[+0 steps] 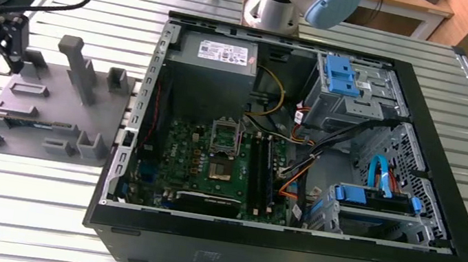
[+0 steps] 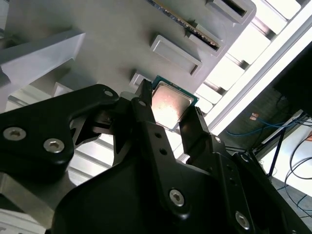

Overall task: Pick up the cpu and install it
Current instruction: 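Pick up the cpu and move it towards the insertion slot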

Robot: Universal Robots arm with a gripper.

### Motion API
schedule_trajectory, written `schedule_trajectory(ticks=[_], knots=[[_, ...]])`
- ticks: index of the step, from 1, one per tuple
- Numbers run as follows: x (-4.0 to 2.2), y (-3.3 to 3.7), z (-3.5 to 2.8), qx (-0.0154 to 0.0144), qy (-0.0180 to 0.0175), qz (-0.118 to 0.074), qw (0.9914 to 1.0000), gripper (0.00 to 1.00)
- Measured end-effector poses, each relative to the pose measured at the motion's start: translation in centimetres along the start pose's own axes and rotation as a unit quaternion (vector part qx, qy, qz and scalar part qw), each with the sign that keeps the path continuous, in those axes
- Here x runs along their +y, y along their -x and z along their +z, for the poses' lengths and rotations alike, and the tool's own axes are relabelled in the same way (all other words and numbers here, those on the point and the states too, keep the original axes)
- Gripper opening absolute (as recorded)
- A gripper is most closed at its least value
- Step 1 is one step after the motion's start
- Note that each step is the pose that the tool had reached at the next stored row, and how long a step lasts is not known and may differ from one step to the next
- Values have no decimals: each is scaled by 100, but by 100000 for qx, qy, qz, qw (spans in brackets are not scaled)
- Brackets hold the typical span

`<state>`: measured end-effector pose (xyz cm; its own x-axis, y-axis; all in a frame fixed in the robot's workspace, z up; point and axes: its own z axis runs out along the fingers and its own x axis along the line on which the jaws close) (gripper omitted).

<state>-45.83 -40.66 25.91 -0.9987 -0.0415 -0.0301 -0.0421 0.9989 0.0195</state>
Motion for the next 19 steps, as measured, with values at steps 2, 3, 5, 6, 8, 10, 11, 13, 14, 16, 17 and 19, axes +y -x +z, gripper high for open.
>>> schedule_trajectory(ticks=[2, 3, 5, 6, 8, 10, 11, 13, 14, 16, 17, 19], knots=[[1, 1, -40, -4, 0, 0, 100000, 47], [1, 2, -65, 2, -2, 1, 100000, 47], [2, 3, -110, -2, 1, -2, 100000, 47], [2, 4, -134, -2, 1, 0, 100000, 47], [4, 6, -187, -6, 2, 0, 100000, 47], [5, 7, -236, -6, 1, -1, 100000, 47], [5, 8, -260, -5, 0, -1, 100000, 47], [6, 9, -307, 1, -2, 1, 100000, 47], [6, 10, -331, -4, 0, -1, 100000, 47], [7, 12, -387, -1, -2, 2, 100000, 47], [8, 13, -416, -3, 0, 1, 100000, 47], [9, 14, -478, -6, 3, -3, 100000, 47]])
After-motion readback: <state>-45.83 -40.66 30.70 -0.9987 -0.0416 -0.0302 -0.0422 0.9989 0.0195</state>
